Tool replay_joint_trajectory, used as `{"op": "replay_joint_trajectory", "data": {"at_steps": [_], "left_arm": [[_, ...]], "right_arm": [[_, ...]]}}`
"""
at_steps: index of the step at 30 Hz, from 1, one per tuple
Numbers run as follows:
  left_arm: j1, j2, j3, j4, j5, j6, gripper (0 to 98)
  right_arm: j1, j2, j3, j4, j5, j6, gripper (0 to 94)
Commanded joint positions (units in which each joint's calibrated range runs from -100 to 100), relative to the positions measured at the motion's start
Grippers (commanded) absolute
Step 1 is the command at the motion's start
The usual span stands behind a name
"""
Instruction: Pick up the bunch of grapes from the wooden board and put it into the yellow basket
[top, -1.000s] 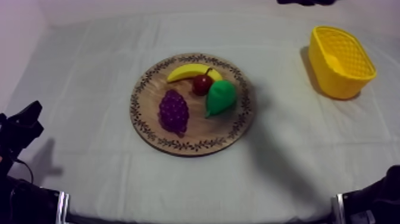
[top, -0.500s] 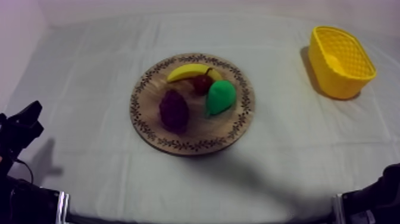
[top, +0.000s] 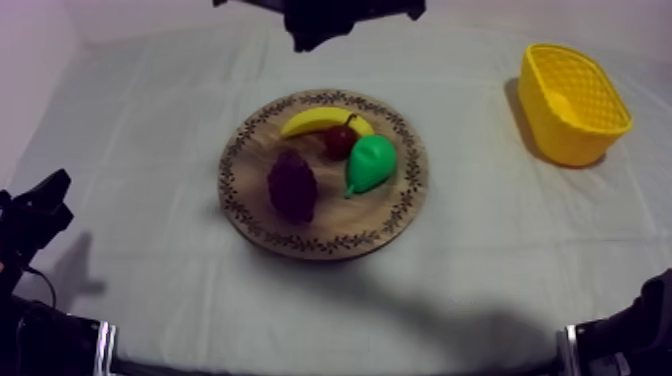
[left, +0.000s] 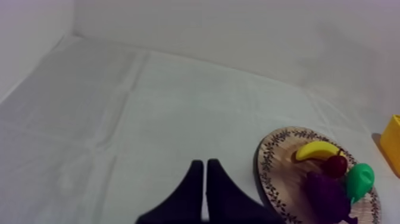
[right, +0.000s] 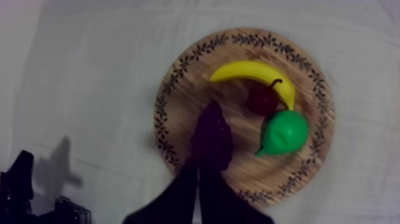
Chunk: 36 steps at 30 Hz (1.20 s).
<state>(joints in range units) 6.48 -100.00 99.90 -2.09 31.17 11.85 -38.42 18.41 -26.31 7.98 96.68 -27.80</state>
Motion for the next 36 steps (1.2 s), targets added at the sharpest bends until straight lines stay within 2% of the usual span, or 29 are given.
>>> {"op": "replay_joint_trajectory", "data": {"at_steps": [1,13,16,22,36], "left_arm": [[0.00,0.00,-0.02,-0.04,-0.05,-0.01,0.1],[0.00,0.00,-0.02,-0.04,-0.05,-0.01,0.1],[0.00,0.00,-0.02,-0.04,-0.05,-0.01,0.1],[0.00,0.00,-0.02,-0.04,-0.05,-0.01,0.1],[0.00,0.00,-0.02,-0.04,-0.05,-0.01,0.1]], "right_arm": [[-0.09,2.55,-1.15,-0.16,0.84,0.21,0.2],[-0.70,10.24,-2.77,-1.19,1.61,0.69,1.6],[-0.65,10.68,-2.49,-1.44,1.62,0.40,10.0],[-0.02,11.06,-2.12,-2.44,1.12,0.34,35.5],[0.54,11.38,1.26,-5.04,-3.36,1.66,66.5]]}}
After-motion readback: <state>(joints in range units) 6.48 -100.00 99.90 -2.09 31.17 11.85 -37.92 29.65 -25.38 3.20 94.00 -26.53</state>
